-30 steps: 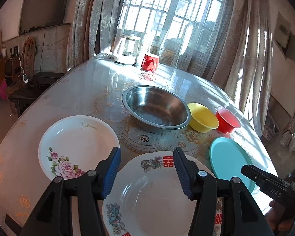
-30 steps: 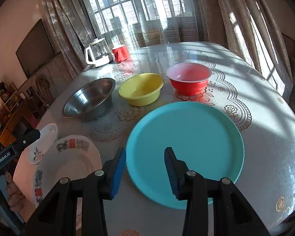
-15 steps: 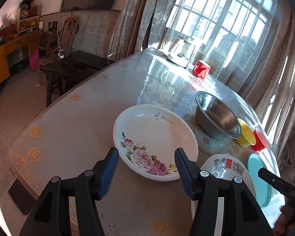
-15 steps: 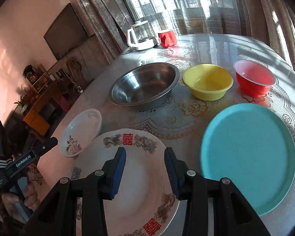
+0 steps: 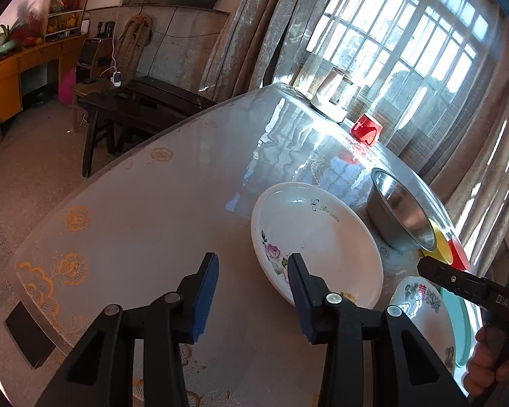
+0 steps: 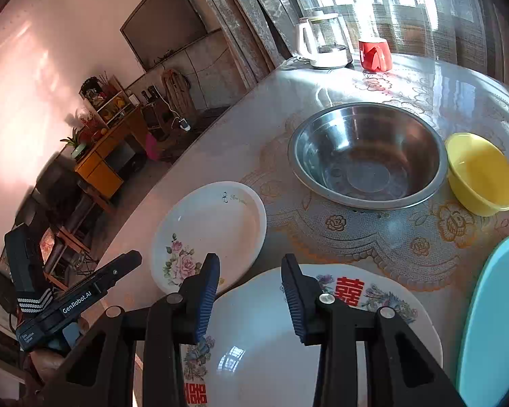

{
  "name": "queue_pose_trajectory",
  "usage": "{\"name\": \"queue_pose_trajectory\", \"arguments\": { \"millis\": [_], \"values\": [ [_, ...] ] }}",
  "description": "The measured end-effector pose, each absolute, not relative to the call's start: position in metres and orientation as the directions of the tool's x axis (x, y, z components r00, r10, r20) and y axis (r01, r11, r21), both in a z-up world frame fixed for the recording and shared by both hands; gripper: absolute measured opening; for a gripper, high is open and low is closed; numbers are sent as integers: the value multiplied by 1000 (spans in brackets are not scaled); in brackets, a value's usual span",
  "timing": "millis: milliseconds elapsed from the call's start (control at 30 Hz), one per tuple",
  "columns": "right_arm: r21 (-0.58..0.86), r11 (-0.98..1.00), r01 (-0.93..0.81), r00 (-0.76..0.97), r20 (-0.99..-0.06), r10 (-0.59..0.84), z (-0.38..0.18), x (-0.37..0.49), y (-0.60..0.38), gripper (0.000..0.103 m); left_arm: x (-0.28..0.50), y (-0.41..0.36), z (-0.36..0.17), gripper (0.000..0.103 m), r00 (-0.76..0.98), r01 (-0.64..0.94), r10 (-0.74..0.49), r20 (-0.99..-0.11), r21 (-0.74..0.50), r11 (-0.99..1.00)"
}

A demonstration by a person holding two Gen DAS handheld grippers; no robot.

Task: Organize plates and bowls
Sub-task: 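Move both tools to the small rose-patterned white plate and grip its rim, then lift the rose plate with both tools and carry it over the teal plate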

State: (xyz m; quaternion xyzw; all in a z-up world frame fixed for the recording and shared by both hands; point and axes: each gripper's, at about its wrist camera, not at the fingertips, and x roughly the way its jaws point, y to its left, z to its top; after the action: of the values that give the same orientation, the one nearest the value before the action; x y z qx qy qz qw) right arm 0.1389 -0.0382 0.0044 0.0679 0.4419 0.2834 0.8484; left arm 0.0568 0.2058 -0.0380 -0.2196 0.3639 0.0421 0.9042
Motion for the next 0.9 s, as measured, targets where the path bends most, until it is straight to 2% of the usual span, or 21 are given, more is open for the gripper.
{"name": "queue_pose_trajectory", "arguments": {
  "millis": [167,400,633,900],
  "values": [
    [320,847,-425,423,-757,498,-7,159,-15,29,69,210,-45,40,713,-244,-83,-696,-357,902],
    [284,871,-400,395,-804,444,-25,186,-3,26,88,208,-53,27,688,-223,-116,-716,-361,906],
    [278,856,-436,323,-839,438,-40,201,12,21,99,201,-65,19,693,-169,-164,-702,-379,910],
    [314,853,-417,338,-817,466,-37,202,9,21,99,199,-58,19,694,-194,-138,-707,-368,910]
  ]
}}
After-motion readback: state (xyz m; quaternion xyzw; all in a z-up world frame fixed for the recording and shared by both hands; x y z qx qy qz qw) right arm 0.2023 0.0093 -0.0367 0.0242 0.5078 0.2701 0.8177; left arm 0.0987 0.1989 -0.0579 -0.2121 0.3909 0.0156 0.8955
